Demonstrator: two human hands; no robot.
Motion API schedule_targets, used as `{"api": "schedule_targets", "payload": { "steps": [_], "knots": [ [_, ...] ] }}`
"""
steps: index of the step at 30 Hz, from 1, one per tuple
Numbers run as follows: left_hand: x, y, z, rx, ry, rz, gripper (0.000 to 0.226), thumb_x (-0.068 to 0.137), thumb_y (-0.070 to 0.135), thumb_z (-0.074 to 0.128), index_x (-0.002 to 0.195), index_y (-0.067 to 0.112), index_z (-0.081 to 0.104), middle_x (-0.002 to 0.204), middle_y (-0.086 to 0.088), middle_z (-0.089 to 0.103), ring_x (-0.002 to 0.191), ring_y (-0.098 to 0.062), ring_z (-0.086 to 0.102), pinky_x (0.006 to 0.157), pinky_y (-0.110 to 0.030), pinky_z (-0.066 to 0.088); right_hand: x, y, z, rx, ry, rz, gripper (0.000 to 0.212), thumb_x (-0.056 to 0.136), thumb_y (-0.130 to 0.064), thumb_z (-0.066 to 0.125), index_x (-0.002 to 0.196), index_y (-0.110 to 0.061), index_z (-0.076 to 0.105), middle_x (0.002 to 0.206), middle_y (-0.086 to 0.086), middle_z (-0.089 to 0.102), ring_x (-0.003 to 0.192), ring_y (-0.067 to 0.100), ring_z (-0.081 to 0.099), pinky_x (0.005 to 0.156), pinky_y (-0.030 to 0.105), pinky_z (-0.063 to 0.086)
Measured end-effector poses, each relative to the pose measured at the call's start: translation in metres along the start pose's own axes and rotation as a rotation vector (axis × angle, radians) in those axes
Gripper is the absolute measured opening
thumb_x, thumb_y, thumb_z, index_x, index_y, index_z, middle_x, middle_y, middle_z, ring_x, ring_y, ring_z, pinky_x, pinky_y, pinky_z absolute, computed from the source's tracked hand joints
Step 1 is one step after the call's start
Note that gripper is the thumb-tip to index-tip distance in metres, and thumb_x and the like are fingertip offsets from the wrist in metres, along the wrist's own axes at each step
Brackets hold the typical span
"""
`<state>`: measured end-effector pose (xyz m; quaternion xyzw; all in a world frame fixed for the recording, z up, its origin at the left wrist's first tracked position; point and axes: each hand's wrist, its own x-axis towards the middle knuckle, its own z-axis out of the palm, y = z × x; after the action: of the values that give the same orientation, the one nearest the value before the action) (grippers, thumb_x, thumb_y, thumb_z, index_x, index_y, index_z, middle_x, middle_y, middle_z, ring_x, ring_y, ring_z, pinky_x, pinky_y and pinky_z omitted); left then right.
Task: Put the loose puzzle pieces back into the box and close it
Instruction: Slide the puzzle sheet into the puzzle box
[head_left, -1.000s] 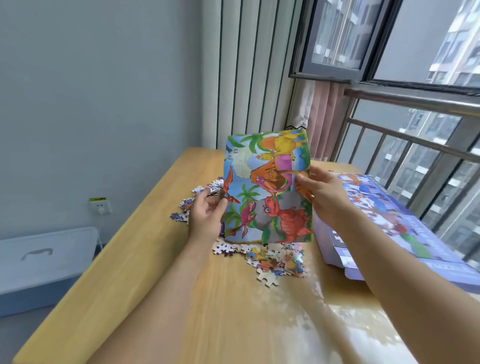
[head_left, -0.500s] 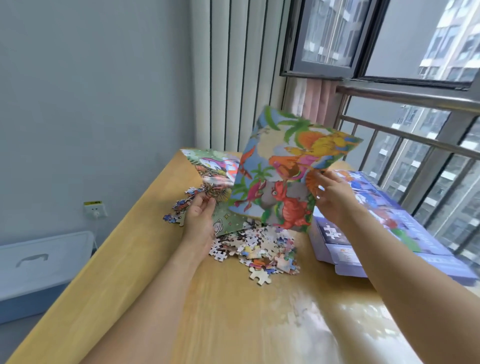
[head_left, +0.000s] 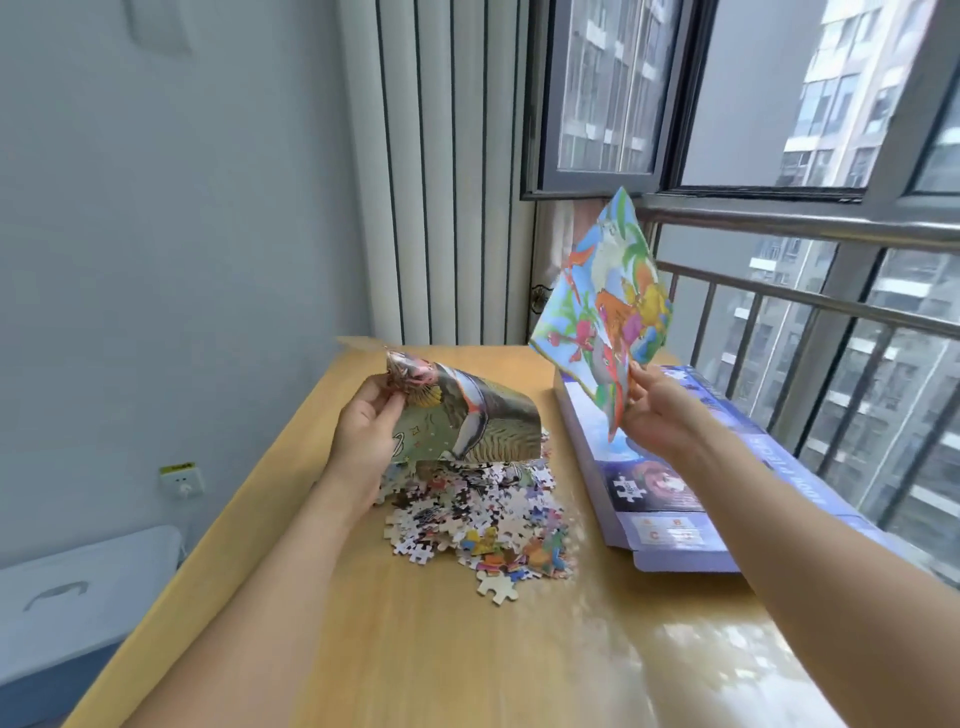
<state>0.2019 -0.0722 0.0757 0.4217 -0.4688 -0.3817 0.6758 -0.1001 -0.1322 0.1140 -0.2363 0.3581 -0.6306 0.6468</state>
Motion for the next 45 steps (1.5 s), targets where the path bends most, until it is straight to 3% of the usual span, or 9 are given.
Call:
{"api": "schedule_targets", "payload": {
  "steps": [9, 12, 15, 21, 24, 27, 31, 40, 45],
  "knots": [
    [-0.012, -0.022, 0.005, 0.043, 0.079, -0.159, 0.023, 0.104, 0.006, 0.048, 0.105, 0.024, 0.063, 0.109, -0.005, 0.071, 0.098, -0.018, 0.065, 0.092, -0.043, 0.049, -0.008, 0.039, 0.010, -0.347, -0.110, 0.214, 0.027, 0.106, -0.020, 0.044, 0.094, -0.006, 0.064, 0.075, 0.008, 0.068, 0.059, 0.019, 0.068, 0.055, 0.025, 0.056],
    [-0.012, -0.027, 0.000, 0.034, 0.084, -0.240, 0.023, 0.101, 0.005, 0.052, 0.112, 0.022, 0.063, 0.112, -0.016, 0.072, 0.098, -0.032, 0.067, 0.085, -0.048, 0.053, -0.006, 0.049, 0.014, -0.440, -0.063, 0.126, 0.013, 0.100, -0.015, 0.056, 0.093, -0.007, 0.064, 0.089, 0.010, 0.062, 0.069, 0.017, 0.060, 0.073, 0.023, 0.050],
    [-0.010, -0.023, -0.001, 0.055, 0.092, -0.322, 0.028, 0.090, 0.004, 0.060, 0.114, 0.017, 0.068, 0.098, -0.013, 0.076, 0.083, -0.033, 0.070, 0.069, -0.042, 0.057, -0.006, 0.052, 0.011, -0.555, 0.009, -0.057, 0.012, 0.090, 0.000, 0.067, 0.102, -0.001, 0.068, 0.083, 0.017, 0.066, 0.057, 0.018, 0.061, 0.059, 0.028, 0.052],
    [-0.005, -0.008, -0.001, -0.106, -0.084, -0.548, 0.065, 0.088, 0.067, 0.057, 0.117, 0.010, 0.067, 0.107, -0.012, 0.074, 0.103, -0.031, 0.070, 0.091, -0.048, 0.055, -0.019, 0.050, 0.016, -0.675, 0.006, -0.301, 0.017, 0.088, -0.002, 0.073, 0.104, 0.001, 0.068, 0.076, 0.012, 0.067, 0.055, 0.014, 0.061, 0.052, 0.021, 0.053],
    [-0.004, -0.013, 0.004, -0.090, -0.029, -0.377, 0.077, 0.078, 0.028, 0.084, 0.142, 0.011, 0.046, 0.128, -0.009, 0.068, 0.110, -0.023, 0.069, 0.093, -0.043, 0.056, -0.023, 0.051, 0.017, -0.713, 0.036, -0.353, 0.030, 0.083, -0.016, 0.082, 0.108, -0.006, 0.070, 0.091, 0.019, 0.074, 0.078, 0.028, 0.073, 0.077, 0.039, 0.062],
    [-0.009, -0.014, 0.009, -0.070, 0.004, -0.261, 0.068, 0.088, -0.011, 0.065, 0.145, 0.015, 0.037, 0.124, -0.010, 0.068, 0.108, -0.027, 0.069, 0.089, -0.046, 0.058, -0.031, 0.048, 0.016, -0.693, 0.028, -0.174, 0.029, 0.081, -0.025, 0.084, 0.097, -0.005, 0.070, 0.092, 0.018, 0.075, 0.089, 0.031, 0.073, 0.089, 0.049, 0.059],
    [-0.021, -0.020, 0.003, -0.045, -0.101, -0.315, 0.043, 0.095, -0.003, 0.060, 0.135, 0.011, 0.055, 0.119, -0.012, 0.072, 0.109, -0.032, 0.069, 0.098, -0.051, 0.053, -0.052, 0.044, 0.012, -0.640, -0.169, 0.073, 0.031, 0.086, -0.017, 0.078, 0.106, 0.005, 0.071, 0.101, 0.023, 0.074, 0.078, 0.030, 0.073, 0.077, 0.042, 0.063],
    [-0.021, -0.011, 0.027, -0.055, -0.088, -0.282, 0.030, 0.091, -0.001, 0.067, 0.120, 0.004, 0.063, 0.118, -0.015, 0.072, 0.101, -0.029, 0.072, 0.088, -0.043, 0.059, -0.050, 0.046, -0.008, -0.925, -0.159, -0.256, 0.055, 0.090, -0.040, 0.073, 0.092, 0.014, 0.063, 0.082, 0.022, 0.070, 0.072, 0.022, 0.060, 0.067, 0.041, 0.052],
    [-0.034, -0.007, 0.073, -0.019, 0.012, -0.187, 0.006, 0.096, 0.018, 0.066, 0.102, 0.019, 0.068, 0.107, -0.003, 0.076, 0.101, -0.023, 0.072, 0.092, -0.045, 0.058, -0.064, 0.024, -0.026, -0.771, -0.179, -0.151, 0.022, 0.096, -0.031, 0.067, 0.091, -0.011, 0.074, 0.088, 0.009, 0.078, 0.079, 0.023, 0.074, 0.070, 0.035, 0.060]
  ]
}}
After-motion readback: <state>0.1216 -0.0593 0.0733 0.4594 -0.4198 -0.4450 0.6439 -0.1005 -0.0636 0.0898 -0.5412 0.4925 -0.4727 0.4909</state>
